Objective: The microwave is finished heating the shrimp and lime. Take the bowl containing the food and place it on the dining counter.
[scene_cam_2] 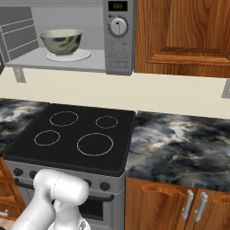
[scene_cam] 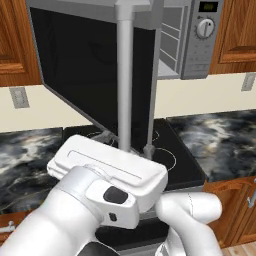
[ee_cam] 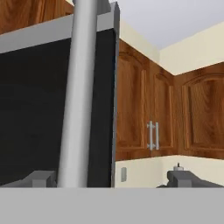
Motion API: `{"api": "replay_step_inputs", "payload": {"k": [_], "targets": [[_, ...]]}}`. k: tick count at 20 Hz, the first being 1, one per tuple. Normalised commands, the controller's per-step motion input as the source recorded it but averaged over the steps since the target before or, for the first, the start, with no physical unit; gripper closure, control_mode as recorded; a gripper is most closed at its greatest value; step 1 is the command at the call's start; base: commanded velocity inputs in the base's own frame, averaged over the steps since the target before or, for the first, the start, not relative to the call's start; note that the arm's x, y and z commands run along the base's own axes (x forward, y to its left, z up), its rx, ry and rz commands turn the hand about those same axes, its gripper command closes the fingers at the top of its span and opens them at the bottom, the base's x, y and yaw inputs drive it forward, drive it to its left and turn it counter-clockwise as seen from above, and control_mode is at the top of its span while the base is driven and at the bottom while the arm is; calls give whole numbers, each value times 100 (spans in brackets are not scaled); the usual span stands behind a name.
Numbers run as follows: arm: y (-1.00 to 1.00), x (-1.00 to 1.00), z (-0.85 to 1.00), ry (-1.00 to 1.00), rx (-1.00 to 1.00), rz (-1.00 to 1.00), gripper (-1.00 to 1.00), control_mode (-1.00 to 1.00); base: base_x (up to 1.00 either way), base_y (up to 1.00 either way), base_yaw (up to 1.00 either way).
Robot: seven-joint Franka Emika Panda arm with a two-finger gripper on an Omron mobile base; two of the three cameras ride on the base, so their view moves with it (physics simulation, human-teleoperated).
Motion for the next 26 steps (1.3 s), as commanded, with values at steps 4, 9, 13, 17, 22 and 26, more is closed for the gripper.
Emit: {"api": "replay_step_inputs", "payload": {"k": [4,9,13,17,22,26], "targets": [[-50,-69,0,-8,16,14,-100,-100,0,0,0],[-100,3,1,3,45,23,-100,-100,0,0,0],[-100,20,2,8,45,22,-100,-100,0,0,0],[-96,25,6,8,42,28,-100,-100,0,0,0],[-78,33,3,12,39,36,-100,-100,0,0,0],[-39,55,-3,19,32,52,-100,-100,0,0,0]]}}
